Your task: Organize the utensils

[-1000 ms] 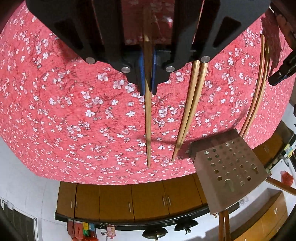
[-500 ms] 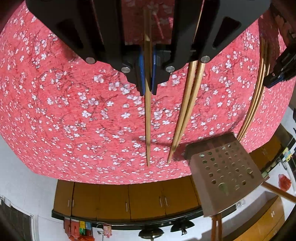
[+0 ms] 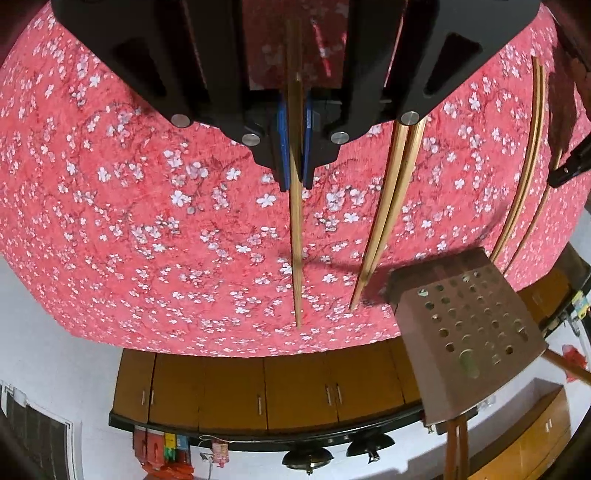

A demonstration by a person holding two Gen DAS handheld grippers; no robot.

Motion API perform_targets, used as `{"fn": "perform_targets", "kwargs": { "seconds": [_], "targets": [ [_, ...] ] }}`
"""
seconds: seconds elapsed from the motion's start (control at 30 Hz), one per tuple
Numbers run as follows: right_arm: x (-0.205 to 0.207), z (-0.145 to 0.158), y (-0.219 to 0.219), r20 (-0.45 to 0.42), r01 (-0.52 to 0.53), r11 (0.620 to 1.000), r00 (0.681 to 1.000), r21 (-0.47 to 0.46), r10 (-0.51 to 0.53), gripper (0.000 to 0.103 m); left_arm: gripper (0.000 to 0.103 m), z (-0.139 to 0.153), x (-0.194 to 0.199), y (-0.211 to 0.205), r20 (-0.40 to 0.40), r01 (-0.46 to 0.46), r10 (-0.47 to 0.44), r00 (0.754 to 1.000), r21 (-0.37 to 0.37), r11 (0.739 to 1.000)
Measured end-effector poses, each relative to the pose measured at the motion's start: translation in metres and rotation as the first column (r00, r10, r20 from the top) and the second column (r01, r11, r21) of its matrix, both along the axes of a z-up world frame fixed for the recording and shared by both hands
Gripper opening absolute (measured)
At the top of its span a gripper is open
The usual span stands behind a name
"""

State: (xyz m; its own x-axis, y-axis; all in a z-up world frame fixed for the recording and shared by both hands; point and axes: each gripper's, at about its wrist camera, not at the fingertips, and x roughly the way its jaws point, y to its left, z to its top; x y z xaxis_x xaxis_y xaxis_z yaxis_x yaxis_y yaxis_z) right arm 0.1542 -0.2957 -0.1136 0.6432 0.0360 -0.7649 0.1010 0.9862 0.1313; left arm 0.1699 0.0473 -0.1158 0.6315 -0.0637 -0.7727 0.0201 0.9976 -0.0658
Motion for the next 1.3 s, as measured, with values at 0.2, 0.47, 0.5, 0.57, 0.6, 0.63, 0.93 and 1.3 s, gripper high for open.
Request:
{"fn": "perform_targets", "kwargs": {
  "seconds": [0.2, 0.47, 0.5, 0.57, 0.6, 0.63, 0.93, 1.3],
  "targets": [
    [0.0019, 0.0001, -0.001, 0.0, -0.001, 1.0, 1.0, 0.0, 0.001, 0.008, 0.01, 0.0001, 0.0024, 0.0002, -0.001, 0.0, 0.0, 1.0, -0.034, 0.999],
    [0.0029, -0.0002, -0.0004, -0.001, -0.001, 1.0, 1.0, -0.014, 0.001, 0.009, 0.011, 0.0017, -0.0006, 0.0029, -0.001, -0.006, 0.006, 1.0, -0.061, 0.998],
    [0.0032, -0.0004, -0.0004, 0.0, -0.001, 1.0, 1.0, -0.013, 0.001, 0.009, 0.011, 0.0017, -0.0008, 0.0029, -0.001, -0.006, 0.006, 1.0, -0.061, 0.998],
    [0.0025, -0.0002, -0.0003, 0.001, -0.001, 1.0, 1.0, -0.009, 0.001, 0.009, 0.011, 0.0012, 0.0006, 0.0034, -0.001, -0.006, 0.006, 1.0, -0.068, 0.998],
    [0.0015, -0.0008, -0.0001, 0.001, -0.001, 1.0, 1.0, -0.008, 0.001, 0.009, 0.011, 0.0012, 0.0004, 0.0034, -0.001, -0.007, 0.006, 1.0, -0.07, 0.998],
    [0.0002, -0.0014, -0.0001, 0.002, -0.001, 1.0, 1.0, -0.006, 0.001, 0.009, 0.011, 0.0014, 0.0003, 0.0037, -0.001, -0.007, 0.006, 1.0, -0.073, 0.997],
    [0.0003, -0.0012, -0.0011, -0.003, 0.001, 1.0, 1.0, 0.001, -0.001, 0.009, 0.011, 0.0012, 0.0007, 0.0037, -0.002, -0.007, 0.007, 1.0, -0.073, 0.997],
    [-0.0059, 0.0011, 0.0019, -0.003, -0.002, 1.0, 1.0, 0.005, 0.002, 0.009, 0.011, 0.0024, -0.0022, -0.0005, -0.007, 0.005, -0.005, 1.0, -0.035, 0.999]
  ]
}}
